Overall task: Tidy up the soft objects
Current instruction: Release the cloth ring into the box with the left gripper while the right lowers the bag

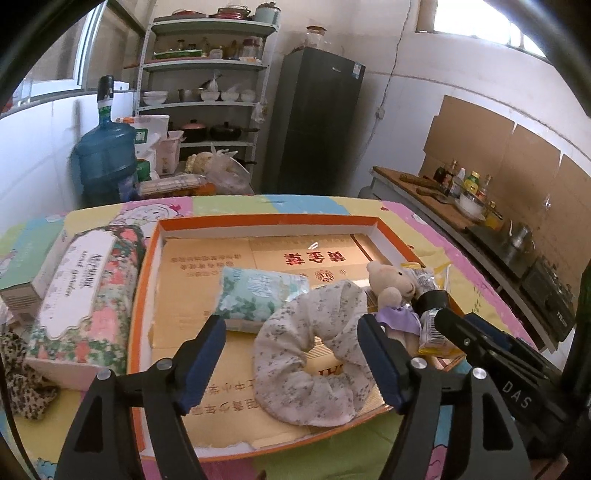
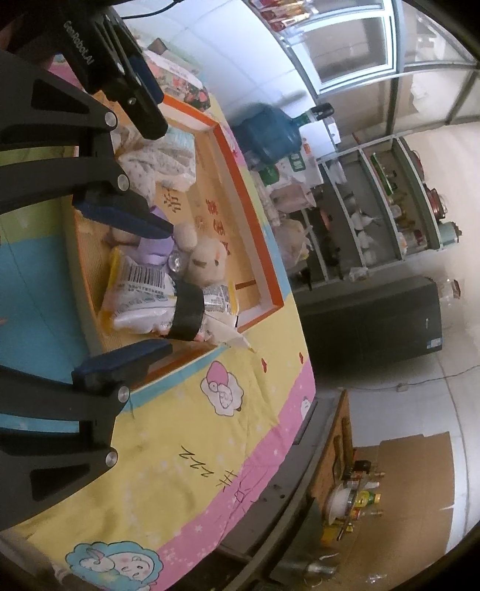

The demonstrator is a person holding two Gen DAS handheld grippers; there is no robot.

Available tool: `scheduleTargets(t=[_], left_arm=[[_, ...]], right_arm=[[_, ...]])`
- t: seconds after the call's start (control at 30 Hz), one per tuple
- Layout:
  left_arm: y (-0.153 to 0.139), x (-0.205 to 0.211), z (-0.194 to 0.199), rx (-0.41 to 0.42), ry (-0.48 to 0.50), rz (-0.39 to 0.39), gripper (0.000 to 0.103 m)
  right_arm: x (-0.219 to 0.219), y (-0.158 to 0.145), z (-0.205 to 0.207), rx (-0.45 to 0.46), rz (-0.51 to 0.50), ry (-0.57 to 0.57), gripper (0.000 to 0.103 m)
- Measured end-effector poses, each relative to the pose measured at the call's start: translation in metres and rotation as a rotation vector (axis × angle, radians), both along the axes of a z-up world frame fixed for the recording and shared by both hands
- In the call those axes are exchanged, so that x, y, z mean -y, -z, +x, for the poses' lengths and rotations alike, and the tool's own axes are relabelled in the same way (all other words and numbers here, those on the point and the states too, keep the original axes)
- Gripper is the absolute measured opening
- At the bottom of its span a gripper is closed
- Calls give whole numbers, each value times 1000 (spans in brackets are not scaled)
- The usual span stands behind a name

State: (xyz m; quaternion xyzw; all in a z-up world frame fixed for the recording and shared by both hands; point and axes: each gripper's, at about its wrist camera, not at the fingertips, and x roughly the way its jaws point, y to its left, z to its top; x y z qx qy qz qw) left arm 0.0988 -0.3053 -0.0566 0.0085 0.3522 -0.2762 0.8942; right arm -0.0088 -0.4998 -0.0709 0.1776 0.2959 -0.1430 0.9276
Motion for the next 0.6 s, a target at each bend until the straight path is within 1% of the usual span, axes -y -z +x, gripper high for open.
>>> scheduleTargets(t=[0.13, 0.33, 0.6], left_arm=[[-6, -9, -5, 14, -6, -2, 73], [-13, -25, -16, 50, -13, 20, 73], [-23, -65, -26, 91, -80, 13, 73]], right_arm=[[-7, -5, -5, 14, -2, -4, 58], [-24, -13, -7, 33, -7, -31, 58], [-54, -24, -5, 52, -21, -83, 59]])
